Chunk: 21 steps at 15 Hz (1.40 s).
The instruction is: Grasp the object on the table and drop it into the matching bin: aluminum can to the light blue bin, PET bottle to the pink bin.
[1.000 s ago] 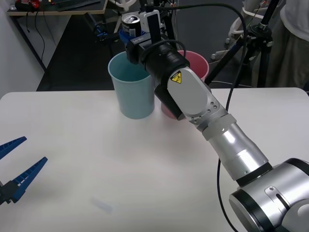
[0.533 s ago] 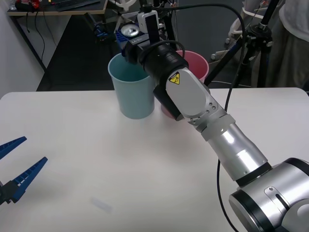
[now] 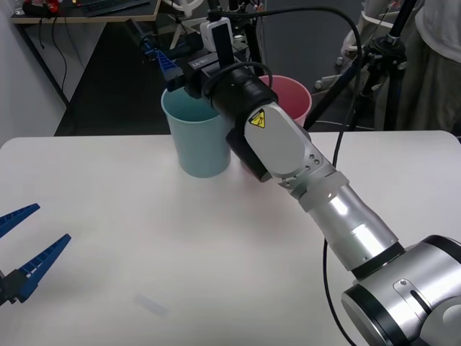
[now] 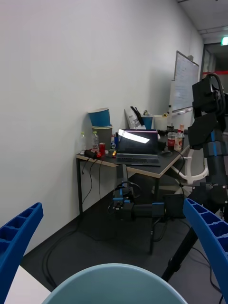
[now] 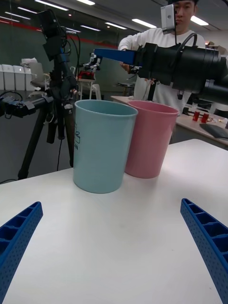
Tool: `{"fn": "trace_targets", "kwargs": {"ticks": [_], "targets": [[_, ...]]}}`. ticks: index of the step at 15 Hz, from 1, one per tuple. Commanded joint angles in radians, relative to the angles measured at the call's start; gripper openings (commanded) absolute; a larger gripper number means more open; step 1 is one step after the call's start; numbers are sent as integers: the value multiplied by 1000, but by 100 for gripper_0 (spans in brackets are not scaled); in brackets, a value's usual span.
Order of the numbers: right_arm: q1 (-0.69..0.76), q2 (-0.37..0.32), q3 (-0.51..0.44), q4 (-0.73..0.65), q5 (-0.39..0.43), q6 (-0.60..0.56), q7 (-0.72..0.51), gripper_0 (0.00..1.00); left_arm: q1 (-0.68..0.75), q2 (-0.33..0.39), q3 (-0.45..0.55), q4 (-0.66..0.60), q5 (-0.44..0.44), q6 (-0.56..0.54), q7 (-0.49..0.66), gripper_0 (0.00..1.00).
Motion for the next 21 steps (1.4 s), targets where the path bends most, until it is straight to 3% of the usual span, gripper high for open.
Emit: {"fn": "trace_targets", "kwargs": {"ticks": [1,7,12,17,21], "targets": [[19,-5,3,-34,-6,-3,5,100,0,0,0,0,0,0,0,100],[246,-123,81,-339,-32,-10,2,100,0,0,0,0,0,0,0,100],[506,-272,58,-663,-85,-145,6,100,0,0,0,0,0,0,0,100],[730,-486,-20,-842,-446,-263,238,100,0,0,0,0,0,0,0,100],[889,-491,-244,-870,-655,-549,445,100,0,0,0,0,0,0,0,100]]}}
